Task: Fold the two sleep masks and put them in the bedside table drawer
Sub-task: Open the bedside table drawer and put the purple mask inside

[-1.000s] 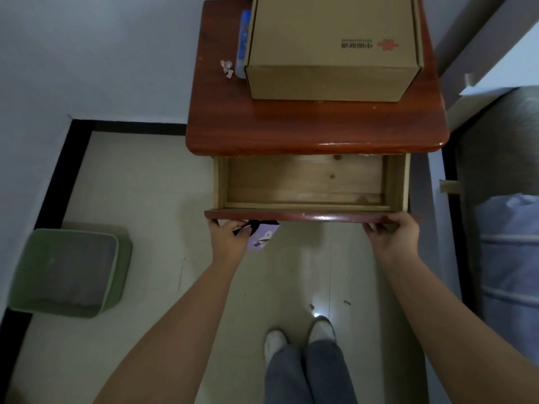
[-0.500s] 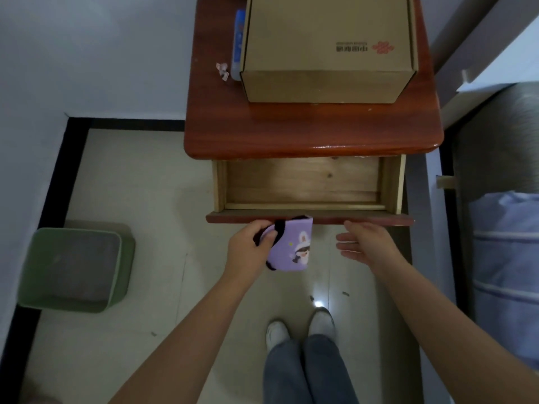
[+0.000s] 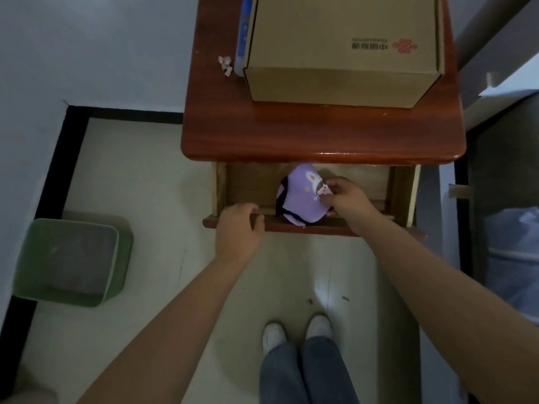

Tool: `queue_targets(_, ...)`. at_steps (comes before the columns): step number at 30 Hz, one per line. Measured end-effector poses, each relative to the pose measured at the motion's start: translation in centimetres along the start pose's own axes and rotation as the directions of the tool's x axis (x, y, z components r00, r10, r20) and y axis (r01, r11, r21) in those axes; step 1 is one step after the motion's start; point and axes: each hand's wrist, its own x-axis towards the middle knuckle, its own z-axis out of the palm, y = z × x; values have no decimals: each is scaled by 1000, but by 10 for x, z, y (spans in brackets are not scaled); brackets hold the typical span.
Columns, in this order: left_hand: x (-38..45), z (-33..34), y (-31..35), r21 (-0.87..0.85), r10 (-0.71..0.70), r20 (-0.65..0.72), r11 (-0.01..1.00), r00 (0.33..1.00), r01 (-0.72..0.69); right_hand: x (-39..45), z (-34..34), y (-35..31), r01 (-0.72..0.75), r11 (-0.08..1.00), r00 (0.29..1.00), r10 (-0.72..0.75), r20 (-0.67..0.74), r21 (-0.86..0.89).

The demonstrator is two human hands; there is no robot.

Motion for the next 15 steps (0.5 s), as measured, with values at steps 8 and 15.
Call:
queue_targets(8, -6, -26, -66, 250, 109, -99, 965, 989, -82, 57, 78, -14, 95, 987, 994, -102, -49, -127)
queue_targets(15, -5, -18, -74, 142, 89, -154, 988, 984, -67, 72, 120, -11, 300, 788, 922, -384, -48, -537)
